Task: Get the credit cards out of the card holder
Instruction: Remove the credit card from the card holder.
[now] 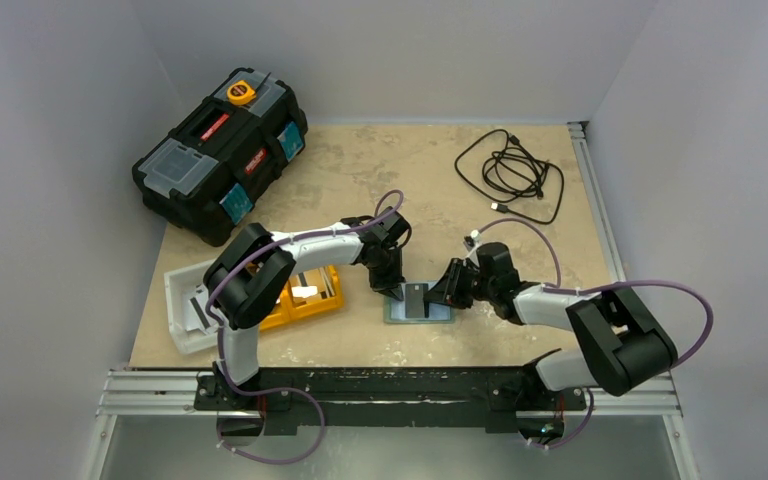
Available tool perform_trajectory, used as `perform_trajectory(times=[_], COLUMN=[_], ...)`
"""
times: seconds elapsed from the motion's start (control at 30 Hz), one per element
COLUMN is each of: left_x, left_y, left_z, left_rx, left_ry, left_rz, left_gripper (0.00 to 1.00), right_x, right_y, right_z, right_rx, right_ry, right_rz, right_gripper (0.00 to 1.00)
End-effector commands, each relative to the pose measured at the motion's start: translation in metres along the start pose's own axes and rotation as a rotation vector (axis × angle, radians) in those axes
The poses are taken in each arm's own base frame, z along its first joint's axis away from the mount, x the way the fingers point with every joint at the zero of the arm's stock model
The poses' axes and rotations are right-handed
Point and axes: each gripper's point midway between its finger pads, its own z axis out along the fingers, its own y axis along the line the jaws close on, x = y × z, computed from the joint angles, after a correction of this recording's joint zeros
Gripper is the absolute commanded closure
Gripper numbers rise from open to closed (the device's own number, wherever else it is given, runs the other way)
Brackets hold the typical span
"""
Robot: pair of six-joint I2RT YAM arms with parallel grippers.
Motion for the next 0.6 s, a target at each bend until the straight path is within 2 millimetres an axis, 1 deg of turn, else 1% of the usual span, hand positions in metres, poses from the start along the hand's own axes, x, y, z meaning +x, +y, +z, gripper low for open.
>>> perform_trajectory(times=[0.0, 0.17, 0.23, 0.37, 0.43, 0.47, 0.5, 0.57], left_x=[0.005, 0.005, 0.006, 0.006, 0.006, 0.006, 0.006, 0.005], left_y=[0.049, 0.049, 0.050, 0.050, 0.050, 0.050, 0.049, 0.048], left_z=[0.013, 0.013, 0.013, 0.012, 0.012, 0.012, 0.012, 0.011], left_rx=[-0.192, -0.197, -0.200, -0.200, -0.197, -0.198, -0.194, -0.191], left_ry=[0.011, 0.013, 0.013, 0.014, 0.012, 0.012, 0.011, 0.010], left_rz=[-0.011, -0.013, -0.012, -0.010, -0.009, -0.009, -0.008, -0.007], left_gripper=[1.00, 1.00, 1.00, 1.00, 1.00, 1.00, 1.00, 1.00], right_x=[0.008, 0.007, 0.002, -0.009, -0.012, -0.012, -0.010, -0.005], right_y=[-0.014, -0.019, -0.024, -0.036, -0.037, -0.036, -0.035, -0.033], right_z=[0.001, 0.000, -0.004, -0.017, -0.021, -0.021, -0.021, -0.017], right_rx=[0.033, 0.057, 0.090, 0.171, 0.177, 0.172, 0.163, 0.128], right_ry=[0.020, 0.010, -0.011, -0.067, -0.084, -0.081, -0.073, -0.050], right_rz=[0.017, 0.018, 0.016, 0.013, 0.004, 0.001, -0.001, 0.001], right_gripper=[0.83, 0.96, 0.99, 1.00, 1.00, 0.97, 0.92, 0.79])
